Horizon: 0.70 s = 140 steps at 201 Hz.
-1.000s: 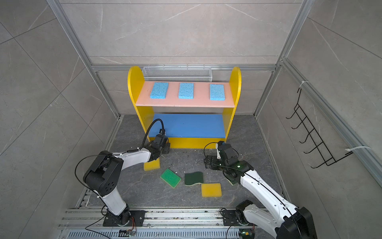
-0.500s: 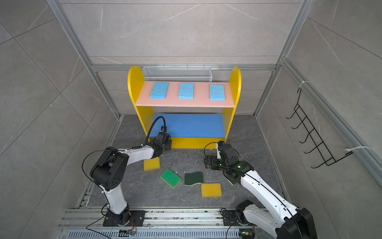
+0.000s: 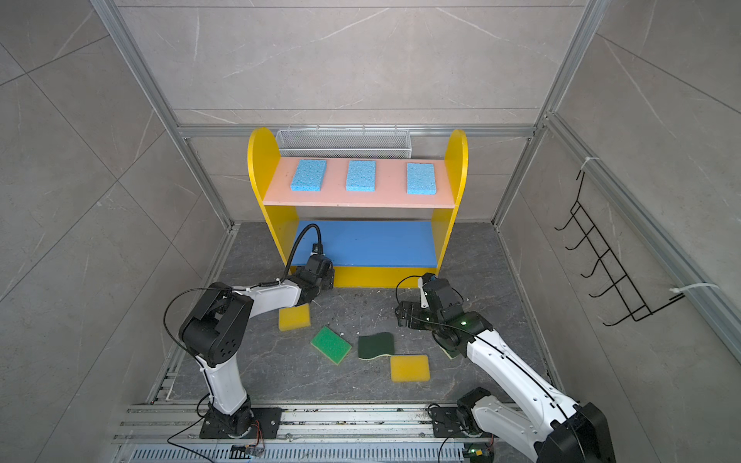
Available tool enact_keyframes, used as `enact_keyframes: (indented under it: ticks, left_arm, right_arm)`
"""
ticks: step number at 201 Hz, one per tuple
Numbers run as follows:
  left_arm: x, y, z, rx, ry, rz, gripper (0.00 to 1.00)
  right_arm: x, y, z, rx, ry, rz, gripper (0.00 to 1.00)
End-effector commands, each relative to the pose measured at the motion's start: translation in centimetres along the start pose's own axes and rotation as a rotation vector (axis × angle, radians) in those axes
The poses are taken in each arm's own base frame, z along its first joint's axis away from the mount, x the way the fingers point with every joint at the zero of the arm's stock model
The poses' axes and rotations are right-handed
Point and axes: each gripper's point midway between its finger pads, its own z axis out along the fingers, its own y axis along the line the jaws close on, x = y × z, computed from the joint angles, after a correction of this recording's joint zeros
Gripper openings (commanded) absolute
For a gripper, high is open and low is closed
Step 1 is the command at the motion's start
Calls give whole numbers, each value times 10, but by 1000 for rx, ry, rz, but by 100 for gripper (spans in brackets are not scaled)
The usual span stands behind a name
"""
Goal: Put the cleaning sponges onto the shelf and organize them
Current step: 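Push the orange sponge into the lower shelf with the left gripper, then open the left gripper and draw it back from the shelf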
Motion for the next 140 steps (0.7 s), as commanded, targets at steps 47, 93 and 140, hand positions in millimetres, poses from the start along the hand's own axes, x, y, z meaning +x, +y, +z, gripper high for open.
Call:
enact_keyframes:
  ticks: [47, 93, 140]
  left_arm:
    - [4, 13, -28, 38, -30, -7, 83]
    - [-9, 13, -75, 94, -111, 6, 83]
    - [2, 19, -131, 173, -94, -17, 83]
  right_arm:
    - [-5, 7, 2, -34, -9, -13, 93]
    - [-9, 19, 4, -49, -28, -88, 91]
    - [2, 64, 14, -88, -64, -252, 93]
